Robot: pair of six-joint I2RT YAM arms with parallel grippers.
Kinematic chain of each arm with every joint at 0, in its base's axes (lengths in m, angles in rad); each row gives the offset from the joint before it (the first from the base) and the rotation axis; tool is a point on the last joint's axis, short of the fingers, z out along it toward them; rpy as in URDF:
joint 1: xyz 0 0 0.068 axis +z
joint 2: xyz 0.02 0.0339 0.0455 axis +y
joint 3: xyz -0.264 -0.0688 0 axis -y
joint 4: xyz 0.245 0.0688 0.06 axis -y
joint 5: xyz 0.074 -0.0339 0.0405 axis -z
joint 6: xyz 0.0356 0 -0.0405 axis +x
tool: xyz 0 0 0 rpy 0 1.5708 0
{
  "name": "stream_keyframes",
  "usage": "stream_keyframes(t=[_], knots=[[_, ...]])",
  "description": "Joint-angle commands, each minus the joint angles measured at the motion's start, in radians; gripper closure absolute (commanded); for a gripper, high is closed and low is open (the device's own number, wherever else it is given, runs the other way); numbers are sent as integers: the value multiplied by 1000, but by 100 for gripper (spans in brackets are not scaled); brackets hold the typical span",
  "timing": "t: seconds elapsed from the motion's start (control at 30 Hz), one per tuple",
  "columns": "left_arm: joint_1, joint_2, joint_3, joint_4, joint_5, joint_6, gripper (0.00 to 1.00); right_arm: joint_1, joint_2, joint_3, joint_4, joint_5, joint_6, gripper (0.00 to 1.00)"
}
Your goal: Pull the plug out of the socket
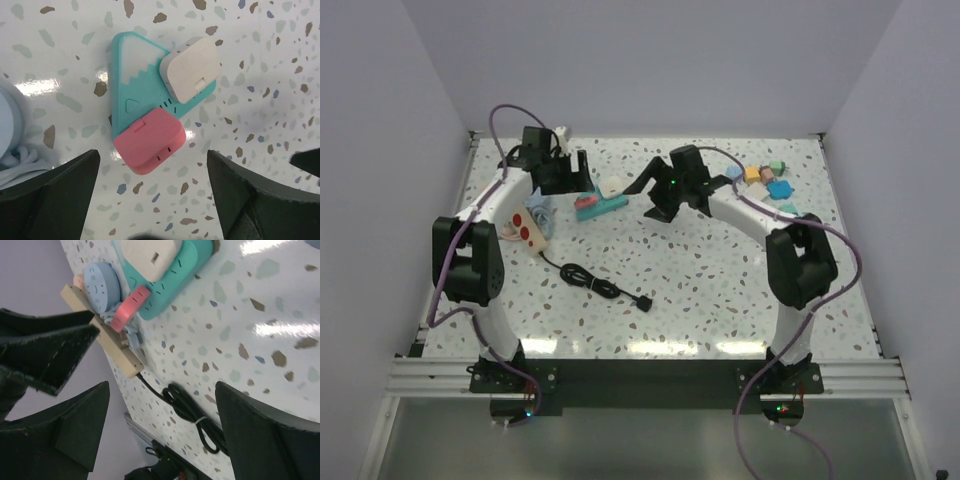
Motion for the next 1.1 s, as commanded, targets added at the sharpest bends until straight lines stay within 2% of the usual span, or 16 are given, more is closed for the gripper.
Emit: stream_keyframes(t=[0.0, 0.17, 0.47, 0.57, 0.67, 0.77, 0.8, 0.87, 0.9, 0.93, 1.07], knots=[[-36, 18, 55, -33, -145, 129, 7, -23, -155, -139, 34, 1, -37, 10], [-82, 26, 15, 6, -203, 261, 7, -66, -244, -318, 66, -50, -48, 9], [-183, 98, 25, 6, -216, 476, 13, -116, -285, -381, 28, -73, -119, 9], [-187, 130, 17, 26, -332, 493, 15, -131, -291, -383, 20, -71, -132, 9], [-187, 176, 47, 23, -413, 478, 24, -140, -291, -380, 19, -79, -142, 9], [-188, 211, 83, 3, -408, 449, 42, -145, -288, -372, 19, -90, -151, 9], [-190, 218, 87, 0, -406, 438, 57, -145, -288, -369, 17, -91, -155, 9], [-197, 218, 98, -10, -392, 394, 77, -148, -296, -362, 16, -93, -163, 9], [-203, 215, 100, -12, -385, 378, 93, -148, -299, -359, 13, -90, -171, 9], [-211, 207, 97, -12, -380, 358, 100, -148, -305, -357, 8, -87, -174, 9], [-297, 179, 92, -43, -360, 224, 100, -151, -311, -337, -24, -84, -208, 9]])
